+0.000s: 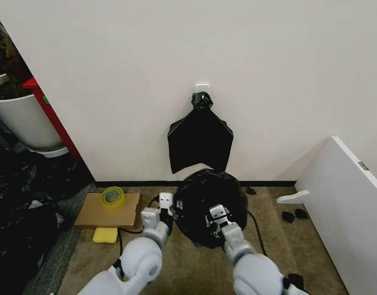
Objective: Place the garbage bag over the trash bin.
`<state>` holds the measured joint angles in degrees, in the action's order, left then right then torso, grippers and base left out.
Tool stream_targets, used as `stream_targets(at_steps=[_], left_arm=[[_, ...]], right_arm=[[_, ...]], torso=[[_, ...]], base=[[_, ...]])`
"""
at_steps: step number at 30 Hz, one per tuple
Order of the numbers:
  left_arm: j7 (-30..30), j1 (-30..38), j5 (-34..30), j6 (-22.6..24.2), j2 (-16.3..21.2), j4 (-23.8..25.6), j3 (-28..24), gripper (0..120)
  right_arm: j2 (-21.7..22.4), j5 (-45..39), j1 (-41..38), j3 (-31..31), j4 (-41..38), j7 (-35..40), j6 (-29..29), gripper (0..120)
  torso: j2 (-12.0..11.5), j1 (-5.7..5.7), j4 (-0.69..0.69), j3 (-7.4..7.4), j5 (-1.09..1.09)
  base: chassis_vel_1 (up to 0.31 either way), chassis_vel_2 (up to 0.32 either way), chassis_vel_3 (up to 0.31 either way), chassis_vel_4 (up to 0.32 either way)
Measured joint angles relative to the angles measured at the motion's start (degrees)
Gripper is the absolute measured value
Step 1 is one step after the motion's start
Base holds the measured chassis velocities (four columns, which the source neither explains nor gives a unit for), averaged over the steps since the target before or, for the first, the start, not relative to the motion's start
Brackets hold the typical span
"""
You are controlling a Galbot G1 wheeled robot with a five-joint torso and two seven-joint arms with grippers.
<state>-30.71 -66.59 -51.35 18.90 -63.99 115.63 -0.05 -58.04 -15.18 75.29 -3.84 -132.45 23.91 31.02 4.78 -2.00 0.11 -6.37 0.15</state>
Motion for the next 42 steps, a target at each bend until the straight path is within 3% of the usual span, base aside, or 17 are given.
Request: stream_targets(at_steps=[4,9,15,23,37,42], left_arm=[[-2.24,0.22,-6.25,1.81,-0.47,-0.45,1.79,0],[-5.85,2.32,-11.9,3.9,-1.65,-2.31,1.76,0],[-8.81,6.06,-14.7,5.39,-2.95,-5.14,-0.09,0],[-14.67,11.3,-16.75,6.94,-5.97,-10.59,-2.14,0],[-16.04,11.46,-18.3,7.22,-6.9,-13.75,-2.23,0],[-15.76,10.75,-17.27,6.8,-6.83,-13.57,-1.5,16]], right_arm=[[0.55,0.3,3.14,3.03,-3.98,-0.49,-3.9,56],[-4.49,6.07,10.55,8.6,-5.73,-2.0,-10.2,78],[-8.89,8.95,13.72,10.81,-4.42,-1.94,-13.37,97],[-12.65,9.67,14.47,12.4,-2.96,-1.76,-14.28,100],[-13.87,10.5,15.36,12.15,-1.69,-1.5,-14.46,100],[-13.83,10.51,15.59,12.02,-1.76,-1.45,-14.32,100]], torso=[[0.0,0.0,0.03,0.01,0.0],[0.0,0.0,0.03,0.01,-0.01],[0.0,0.0,0.02,0.0,0.0],[0.0,0.0,0.02,0.0,-0.02],[0.0,0.0,0.02,0.0,0.0],[0.0,0.0,0.03,0.0,0.0]], base=[[0.0,0.0,0.0,0.0],[0.0,0.0,0.0,0.0],[0.0,0.0,0.0,0.0],[0.0,0.0,0.0,0.0],[0.0,0.0,0.0,0.0],[0.0,0.0,0.0,0.0]])
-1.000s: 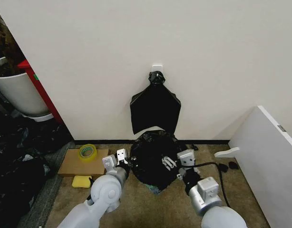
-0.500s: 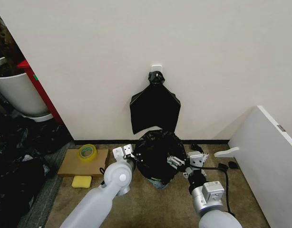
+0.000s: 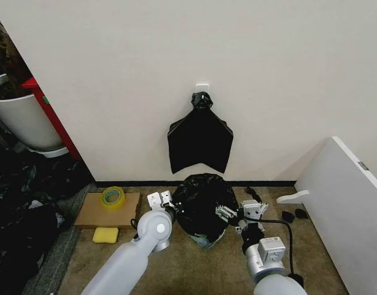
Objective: Place the garbage bag over the trash bin.
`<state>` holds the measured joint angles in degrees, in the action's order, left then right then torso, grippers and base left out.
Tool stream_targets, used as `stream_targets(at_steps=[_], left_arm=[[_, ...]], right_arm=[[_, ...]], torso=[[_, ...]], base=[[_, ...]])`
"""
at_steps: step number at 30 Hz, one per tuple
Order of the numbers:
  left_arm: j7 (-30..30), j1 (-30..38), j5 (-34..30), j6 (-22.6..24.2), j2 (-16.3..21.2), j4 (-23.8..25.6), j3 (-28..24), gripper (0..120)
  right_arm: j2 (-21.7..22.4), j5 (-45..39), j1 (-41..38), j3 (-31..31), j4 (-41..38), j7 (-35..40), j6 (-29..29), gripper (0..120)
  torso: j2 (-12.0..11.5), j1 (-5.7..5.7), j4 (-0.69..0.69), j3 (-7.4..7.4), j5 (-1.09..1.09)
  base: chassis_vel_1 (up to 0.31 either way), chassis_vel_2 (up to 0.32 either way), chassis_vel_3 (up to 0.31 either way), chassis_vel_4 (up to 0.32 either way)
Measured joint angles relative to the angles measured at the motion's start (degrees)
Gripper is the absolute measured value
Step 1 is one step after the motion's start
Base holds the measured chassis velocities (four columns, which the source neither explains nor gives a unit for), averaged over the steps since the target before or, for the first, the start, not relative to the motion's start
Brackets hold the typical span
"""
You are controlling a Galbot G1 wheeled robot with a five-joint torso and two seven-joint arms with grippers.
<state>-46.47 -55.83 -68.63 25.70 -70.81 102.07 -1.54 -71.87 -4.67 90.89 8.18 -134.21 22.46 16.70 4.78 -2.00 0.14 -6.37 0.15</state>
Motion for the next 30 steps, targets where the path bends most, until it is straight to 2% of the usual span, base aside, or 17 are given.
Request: stream_targets(at_steps=[2,4,5,8,9,13,17,19,20,21,23,25,28,29,30], left_arm=[[0.2,-0.39,0.45,-0.59,-0.02,-0.2,0.49,23],[1.05,-1.44,1.36,-1.51,0.38,0.27,1.07,35],[1.05,-1.44,1.36,-1.51,0.38,0.27,1.07,35],[3.12,-3.15,3.54,-2.26,1.51,2.76,1.72,47],[3.12,-3.15,3.54,-2.26,1.51,2.76,1.72,47],[5.99,-4.66,7.63,-3.78,3.16,6.05,2.78,67],[7.0,-5.32,8.14,-3.9,3.87,7.91,3.45,75],[7.83,-6.27,7.06,-3.65,4.82,9.76,4.32,86],[8.06,-6.79,3.95,-2.94,5.23,10.56,4.96,91],[8.06,-6.79,3.95,-2.94,5.23,10.56,4.96,91],[9.26,-8.28,-1.59,-2.39,5.86,12.11,5.87,99],[10.68,-9.52,-1.27,-3.19,6.16,13.12,6.15,100],[17.5,-14.64,9.45,-9.08,6.83,16.88,7.04,100],[20.46,-17.13,16.84,-13.27,7.0,18.14,7.42,100],[20.46,-17.13,16.84,-13.27,7.0,18.14,7.42,100]], right_arm=[[0.08,-0.02,0.08,-0.02,-0.15,0.01,0.18,100],[0.12,-0.22,0.32,-0.09,-0.69,0.01,0.83,100],[0.12,-0.22,0.32,-0.09,-0.69,0.01,0.83,100],[0.02,-0.28,0.37,-0.17,-0.9,-0.03,0.96,100],[0.02,-0.28,0.37,-0.17,-0.9,-0.03,0.96,100],[-0.69,-0.05,0.33,-0.82,-1.0,-0.07,1.1,100],[-1.01,0.29,0.64,-1.0,-1.18,-0.16,1.07,100],[-1.27,0.46,0.85,-0.9,-1.49,-0.3,0.98,100],[-1.4,0.48,0.98,-0.72,-1.75,-0.36,0.94,100],[-1.4,0.48,0.98,-0.72,-1.75,-0.36,0.94,100],[-1.74,0.52,1.63,-0.15,-2.36,-0.51,0.66,100],[-1.96,0.61,2.1,0.15,-2.47,-0.6,0.18,100],[-3.6,1.67,4.03,1.77,-1.93,-1.77,-5.01,100],[-4.78,1.75,5.12,2.5,-1.32,-2.33,-7.72,100],[-4.78,1.75,5.12,2.5,-1.32,-2.33,-7.72,100]], torso=[[0.0,0.0,-0.01,0.0,0.0],[0.0,0.0,-0.01,0.0,0.01],[0.0,0.0,-0.01,0.0,0.01],[0.0,0.0,-0.01,0.0,0.0],[0.0,0.0,-0.01,0.0,0.0],[0.0,0.0,-0.01,0.0,0.0],[0.0,0.0,-0.01,0.0,0.0],[0.0,0.0,-0.01,0.0,0.0],[0.0,0.0,-0.02,0.0,0.0],[0.0,0.0,-0.02,0.0,0.0],[0.0,0.0,0.0,0.0,0.01],[0.0,0.0,0.0,0.0,0.01],[0.0,0.0,0.0,0.0,0.01],[0.0,0.0,-0.01,0.0,-0.01],[0.0,0.0,-0.01,0.0,-0.01]], base=[[0.0,0.0,0.0,0.0],[0.0,0.0,0.0,0.0],[0.0,0.0,0.0,0.0],[0.0,0.0,0.0,0.0],[0.0,0.0,0.0,0.0],[0.0,0.0,0.0,0.0],[0.0,0.0,0.0,0.0],[0.0,0.0,0.0,0.0],[0.0,0.0,0.0,0.0],[0.0,0.0,0.0,0.0],[0.0,0.0,0.0,0.0],[0.0,0.0,0.0,0.0],[0.0,0.0,0.0,0.0],[0.0,0.0,0.0,0.0],[0.0,0.0,0.0,0.0]])
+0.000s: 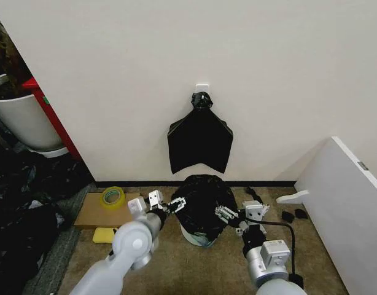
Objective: Place the garbage bag over the trash bin.
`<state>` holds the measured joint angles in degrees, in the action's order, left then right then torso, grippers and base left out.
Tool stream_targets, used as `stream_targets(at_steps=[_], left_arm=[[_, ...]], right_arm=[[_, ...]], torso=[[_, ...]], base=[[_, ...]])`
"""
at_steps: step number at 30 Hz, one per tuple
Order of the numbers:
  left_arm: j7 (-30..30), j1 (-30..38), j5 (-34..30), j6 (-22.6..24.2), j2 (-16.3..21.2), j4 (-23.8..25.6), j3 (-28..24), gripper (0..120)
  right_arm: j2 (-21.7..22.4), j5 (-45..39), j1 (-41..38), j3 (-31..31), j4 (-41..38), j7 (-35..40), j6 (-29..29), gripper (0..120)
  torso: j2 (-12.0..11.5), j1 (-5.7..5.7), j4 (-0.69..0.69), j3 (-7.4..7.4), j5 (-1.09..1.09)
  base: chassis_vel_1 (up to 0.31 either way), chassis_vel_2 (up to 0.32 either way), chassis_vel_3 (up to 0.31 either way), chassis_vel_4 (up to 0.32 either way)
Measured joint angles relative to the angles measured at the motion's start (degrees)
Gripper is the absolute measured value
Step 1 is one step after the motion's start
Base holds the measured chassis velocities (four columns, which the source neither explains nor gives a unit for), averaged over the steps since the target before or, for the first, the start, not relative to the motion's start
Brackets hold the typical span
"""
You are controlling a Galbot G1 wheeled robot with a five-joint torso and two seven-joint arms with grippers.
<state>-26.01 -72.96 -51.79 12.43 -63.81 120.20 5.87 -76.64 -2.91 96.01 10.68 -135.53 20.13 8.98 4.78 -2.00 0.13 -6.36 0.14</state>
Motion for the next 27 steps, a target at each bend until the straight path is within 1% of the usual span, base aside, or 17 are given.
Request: stream_targets(at_steps=[1,2,3,4,5,6,7,9,10,11,12,13,14,15,17,21,27], left_arm=[[2.97,-2.37,7.63,-6.05,-0.07,0.31,0.26,100],[4.47,-3.95,12.4,-10.47,-0.41,0.31,0.38,100],[6.97,-8.11,21.95,-19.02,-1.48,0.68,0.82,100],[6.97,-8.11,21.95,-19.02,-1.48,0.68,0.82,100],[8.16,-11.94,26.52,-23.52,-2.32,1.48,1.68,100],[9.14,-17.33,30.51,-27.81,-3.32,2.82,3.81,100],[9.14,-17.33,30.51,-27.81,-3.32,2.82,3.81,100],[9.62,-22.59,36.79,-32.96,-4.42,3.42,7.03,100],[9.62,-22.59,36.79,-32.96,-4.42,3.42,7.03,100],[9.72,-24.87,41.1,-35.73,-5.18,3.42,8.79,100],[9.74,-25.46,42.24,-36.54,-5.46,3.4,9.33,100],[9.73,-27.33,45.85,-38.63,-6.38,3.27,11.24,100],[9.73,-27.33,45.85,-38.63,-6.38,3.27,11.24,100],[9.68,-29.01,47.63,-40.01,-7.29,3.24,12.87,100],[9.56,-31.0,48.04,-41.43,-8.32,3.17,14.78,100],[9.54,-32.64,48.17,-42.5,-9.17,3.43,16.35,100],[9.69,-34.75,49.52,-43.11,-9.54,4.77,17.51,100]], right_arm=[[-1.22,-0.12,0.91,0.67,0.28,-0.21,-1.3,100],[-2.18,-0.56,1.73,1.1,0.4,-0.43,-2.0,100],[-3.95,-1.09,3.27,1.74,0.99,-1.52,-4.39,100],[-3.95,-1.09,3.27,1.74,0.99,-1.52,-4.39,100],[-5.12,-0.69,4.28,2.37,2.12,-3.15,-7.78,100],[-6.52,0.36,5.21,3.69,4.39,-5.31,-13.18,100],[-6.52,0.36,5.21,3.69,4.39,-5.31,-13.18,100],[-7.86,1.13,5.87,5.45,7.89,-7.6,-18.63,100],[-7.86,1.13,5.87,5.45,7.89,-7.6,-18.63,100],[-8.57,1.4,6.09,6.42,9.44,-8.59,-21.11,100],[-8.83,1.44,6.16,6.71,9.78,-8.9,-21.73,100],[-9.71,1.65,6.56,7.55,10.51,-10.11,-23.49,100],[-9.71,1.65,6.56,7.55,10.51,-10.11,-23.49,100],[-10.31,2.99,7.16,8.0,10.69,-11.23,-25.26,100],[-11.18,6.53,8.19,8.54,10.69,-12.07,-27.52,100],[-12.13,9.69,9.84,9.46,9.74,-12.11,-28.85,100],[-12.33,12.17,11.98,10.31,8.73,-12.19,-30.78,100]], torso=[[0.0,0.0,0.0,0.0,-0.01],[0.0,0.0,0.0,0.0,0.0],[0.0,0.0,0.01,0.0,0.03],[0.0,0.0,0.01,0.0,0.03],[0.0,0.0,0.0,0.0,0.02],[0.01,0.0,-0.01,0.01,0.02],[0.01,0.0,-0.01,0.01,0.02],[0.0,0.01,-0.02,0.01,0.0],[0.0,0.01,-0.02,0.01,0.0],[0.0,0.01,-0.01,0.0,0.0],[0.0,0.01,-0.01,0.0,0.01],[0.0,0.01,-0.01,0.0,-0.01],[0.0,0.01,-0.01,0.0,-0.01],[0.0,0.01,0.01,0.0,0.02],[0.0,0.01,-0.01,0.0,0.01],[0.0,0.0,0.0,0.0,0.01],[0.0,0.0,0.0,0.0,0.0]], base=[[0.0,0.0,0.0,0.0],[0.0,0.0,0.0,0.0],[0.0,0.0,0.0,0.0],[0.0,0.0,0.0,0.0],[0.0,0.0,0.0,0.0],[0.0,0.0,0.0,0.0],[0.0,0.0,0.0,0.0],[0.0,0.0,0.0,0.0],[0.0,0.0,0.0,0.0],[0.0,0.0,0.0,0.0],[0.0,0.0,0.0,0.0],[0.0,0.0,0.0,0.0],[0.0,0.0,0.0,0.0],[0.0,0.0,0.0,0.0],[0.0,0.0,0.0,0.0],[0.0,0.0,0.0,0.0],[0.0,0.0,0.0,0.0]])
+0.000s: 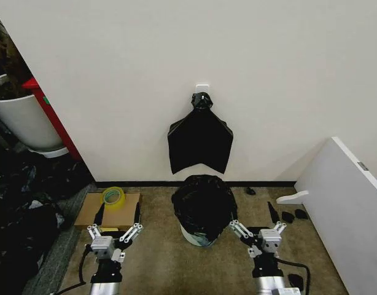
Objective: Place the garbage bag over the trash bin.
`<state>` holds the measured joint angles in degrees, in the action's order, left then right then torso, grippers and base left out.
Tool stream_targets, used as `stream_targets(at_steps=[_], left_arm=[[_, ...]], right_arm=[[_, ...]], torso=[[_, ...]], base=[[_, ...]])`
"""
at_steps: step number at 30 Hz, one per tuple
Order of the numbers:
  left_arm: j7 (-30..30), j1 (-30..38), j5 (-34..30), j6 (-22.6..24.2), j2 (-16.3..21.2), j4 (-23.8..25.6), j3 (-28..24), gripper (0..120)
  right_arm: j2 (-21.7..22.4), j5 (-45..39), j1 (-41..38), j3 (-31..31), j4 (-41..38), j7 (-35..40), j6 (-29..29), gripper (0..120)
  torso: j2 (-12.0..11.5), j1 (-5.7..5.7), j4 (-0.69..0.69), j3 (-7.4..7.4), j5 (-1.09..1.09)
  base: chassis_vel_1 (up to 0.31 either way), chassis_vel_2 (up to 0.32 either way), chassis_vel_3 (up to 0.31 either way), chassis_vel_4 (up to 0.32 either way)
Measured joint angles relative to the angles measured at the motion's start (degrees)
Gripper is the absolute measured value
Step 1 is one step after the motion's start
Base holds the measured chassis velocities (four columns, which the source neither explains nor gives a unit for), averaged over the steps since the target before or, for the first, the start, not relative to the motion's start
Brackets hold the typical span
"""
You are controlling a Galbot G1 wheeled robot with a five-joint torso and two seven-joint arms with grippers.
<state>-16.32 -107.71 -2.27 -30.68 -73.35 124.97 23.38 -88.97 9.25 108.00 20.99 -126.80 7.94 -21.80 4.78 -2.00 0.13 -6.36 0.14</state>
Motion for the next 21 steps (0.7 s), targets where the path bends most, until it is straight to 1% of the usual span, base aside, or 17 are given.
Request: stream_targets(at_steps=[3,7,13,15,17,21], left_arm=[[0.01,-0.35,-0.45,0.2,0.26,-0.5,0.15,100],[0.02,-0.09,-0.37,0.5,0.33,-0.68,-0.01,100],[0.69,0.96,0.22,2.09,0.65,-1.26,-0.91,100],[0.7,1.01,0.51,2.36,0.65,-1.23,-1.08,100],[0.62,1.07,2.43,3.0,0.42,-1.41,-1.34,100],[0.56,0.7,2.72,3.07,0.4,-1.21,-1.55,100]], right_arm=[[-0.12,0.77,1.68,-0.28,-1.82,-0.16,-0.28,100],[-0.38,1.05,1.76,-0.36,-2.21,-0.16,-0.18,100],[0.2,1.13,2.17,-1.28,-2.89,0.41,1.64,100],[0.2,1.06,2.2,-1.31,-2.99,0.47,1.79,100],[-0.31,1.06,2.0,-1.79,-3.05,0.83,2.49,100],[-0.35,1.09,2.02,-2.77,-2.84,1.31,3.01,100]], torso=[[0.0,0.0,0.0,0.0,0.0],[0.0,0.0,0.0,0.0,0.01],[0.0,0.0,0.0,0.0,0.0],[0.0,0.0,0.0,0.0,0.0],[0.0,0.0,0.0,0.0,0.0],[0.0,0.0,0.0,0.0,0.0]], base=[[0.0,0.0,0.0,0.0],[0.0,0.0,0.0,0.0],[0.0,0.0,0.0,0.0],[0.0,0.0,0.0,0.0],[0.0,0.0,0.0,0.0],[0.0,0.0,0.0,0.0]])
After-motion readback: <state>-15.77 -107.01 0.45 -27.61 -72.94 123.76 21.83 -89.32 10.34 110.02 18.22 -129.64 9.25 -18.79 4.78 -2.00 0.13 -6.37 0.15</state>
